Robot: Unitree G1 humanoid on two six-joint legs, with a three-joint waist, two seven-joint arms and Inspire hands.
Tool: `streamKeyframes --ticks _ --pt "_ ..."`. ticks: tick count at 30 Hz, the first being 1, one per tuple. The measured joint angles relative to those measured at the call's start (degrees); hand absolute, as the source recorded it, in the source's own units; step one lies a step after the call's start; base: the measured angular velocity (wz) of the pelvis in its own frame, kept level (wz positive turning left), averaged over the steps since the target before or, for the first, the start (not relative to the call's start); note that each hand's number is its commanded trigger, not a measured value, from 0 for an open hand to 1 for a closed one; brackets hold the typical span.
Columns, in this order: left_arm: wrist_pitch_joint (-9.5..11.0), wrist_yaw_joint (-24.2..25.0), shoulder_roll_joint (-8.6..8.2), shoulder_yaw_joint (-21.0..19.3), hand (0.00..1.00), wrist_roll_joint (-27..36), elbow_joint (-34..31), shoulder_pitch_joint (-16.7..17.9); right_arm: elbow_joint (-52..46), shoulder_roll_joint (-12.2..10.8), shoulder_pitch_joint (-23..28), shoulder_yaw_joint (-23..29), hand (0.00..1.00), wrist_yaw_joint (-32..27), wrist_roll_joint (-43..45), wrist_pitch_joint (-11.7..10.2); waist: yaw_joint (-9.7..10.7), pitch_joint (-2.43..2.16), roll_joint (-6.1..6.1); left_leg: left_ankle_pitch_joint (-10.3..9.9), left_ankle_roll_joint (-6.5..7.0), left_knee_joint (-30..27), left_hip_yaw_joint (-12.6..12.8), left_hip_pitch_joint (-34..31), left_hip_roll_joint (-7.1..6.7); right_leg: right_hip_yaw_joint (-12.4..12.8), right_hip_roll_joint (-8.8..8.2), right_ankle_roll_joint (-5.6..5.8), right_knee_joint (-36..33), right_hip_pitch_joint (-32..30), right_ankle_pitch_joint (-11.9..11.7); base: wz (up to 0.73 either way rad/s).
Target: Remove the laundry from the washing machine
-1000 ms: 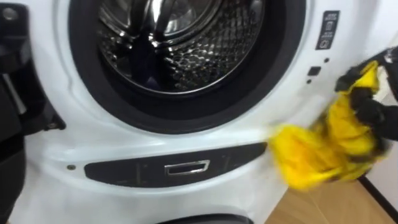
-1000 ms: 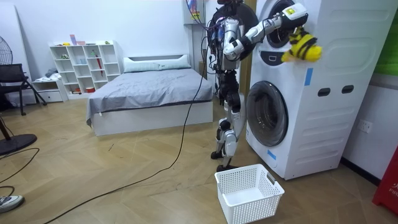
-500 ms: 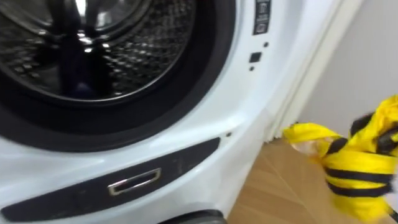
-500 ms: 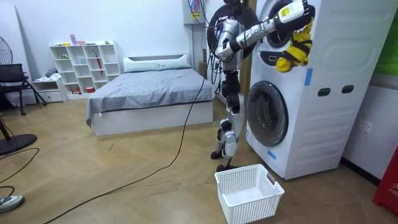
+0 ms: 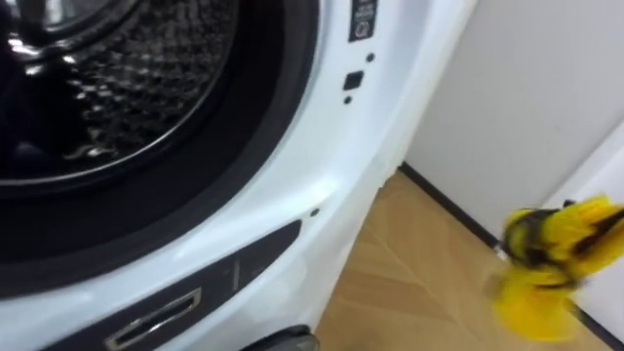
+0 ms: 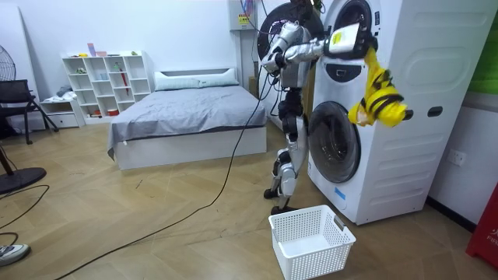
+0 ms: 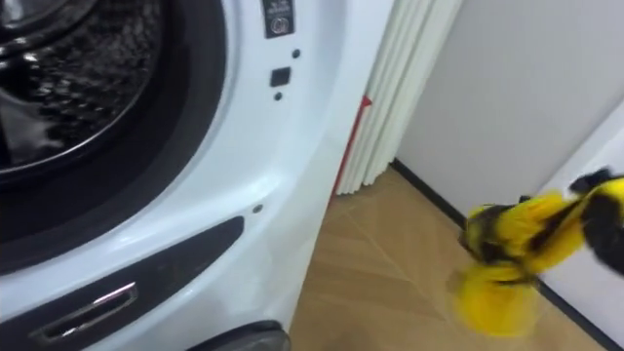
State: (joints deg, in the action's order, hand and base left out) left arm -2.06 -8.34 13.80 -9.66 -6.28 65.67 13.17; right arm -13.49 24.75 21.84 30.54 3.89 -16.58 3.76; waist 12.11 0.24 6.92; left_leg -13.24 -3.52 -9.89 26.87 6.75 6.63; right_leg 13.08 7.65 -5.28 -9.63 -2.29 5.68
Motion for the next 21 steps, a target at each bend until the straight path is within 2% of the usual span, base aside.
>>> streamKeyframes --ticks 2,3,4,8,11,15,18,21 --pt "-0.8 0.2 0.09 1.1 0.0 0.5 0.1 -0.5 4.5 -0.2 0.0 -1.3 1.0 0.0 0.3 0.2 0.0 0.04 -1.09 -0.8 0.01 -0.4 0.2 -0.3 0.28 0.4 0.3 0.02 -0.3 -0.5 0.0 -0.19" --pt "-1.1 0.8 0.11 1.7 0.0 0.9 0.2 -0.6 6.0 -0.5 0.0 -2.4 1.0 0.1 0.6 0.6 -0.1 0.21 -1.98 -1.4 0.06 -0.6 1.1 -0.5 0.59 0.7 0.6 0.04 -0.3 -0.8 0.0 -0.18" --pt "-1.2 1.5 0.14 2.7 0.0 1.0 0.2 -0.8 6.5 -1.2 0.0 -3.3 1.0 0.5 0.6 0.8 0.1 0.64 -2.64 -1.4 0.09 -0.8 1.5 -0.8 0.59 1.1 0.66 0.13 -0.4 -1.3 0.0 -0.19" --pt "-1.4 2.1 0.09 5.7 0.0 1.2 0.2 -1.7 10.5 -1.8 -0.9 -6.1 1.0 2.4 0.6 0.7 0.3 0.46 -4.29 -1.4 0.1 -1.5 2.5 -3.1 0.7 1.8 0.89 0.28 -1.3 -3.9 -0.1 -0.13" --pt "-1.6 2.9 -0.01 8.8 0.0 1.8 0.2 -3.2 13.8 -2.5 -2.2 -7.0 1.0 2.2 0.7 0.7 0.5 0.54 -5.73 -1.4 0.13 -2.2 2.7 -5.7 0.69 2.0 0.88 0.43 -2.4 -7.0 -0.2 -0.06" --pt "-1.7 3.1 -0.07 11.1 0.0 2.2 0.2 -4.6 23.4 -2.5 -6.6 -7.4 1.0 1.9 0.0 -1.0 1.8 0.57 -6.89 -1.1 0.54 -3.0 2.7 -9.1 0.61 2.0 0.86 0.57 -4.3 -10.5 -0.3 -0.02" --pt "-1.7 4.4 -0.67 13.7 0.0 2.4 0.3 -7.0 30.1 -2.5 -9.9 -8.2 1.0 1.5 0.5 -1.5 2.8 0.91 -8.19 -0.8 1.14 -3.5 2.8 -11.5 0.36 1.8 0.54 0.78 -5.5 -13.1 -0.4 0.01" --pt "-1.5 5.3 -1.61 15.4 0.0 2.8 1.2 -9.5 34.2 -2.7 -12.9 -11.1 1.0 0.0 0.5 -2.5 2.6 1.13 -9.9 -0.3 1.77 -3.5 2.7 -13.8 -0.3 2.4 0.45 1.05 -7.3 -16.7 -0.3 -0.1"
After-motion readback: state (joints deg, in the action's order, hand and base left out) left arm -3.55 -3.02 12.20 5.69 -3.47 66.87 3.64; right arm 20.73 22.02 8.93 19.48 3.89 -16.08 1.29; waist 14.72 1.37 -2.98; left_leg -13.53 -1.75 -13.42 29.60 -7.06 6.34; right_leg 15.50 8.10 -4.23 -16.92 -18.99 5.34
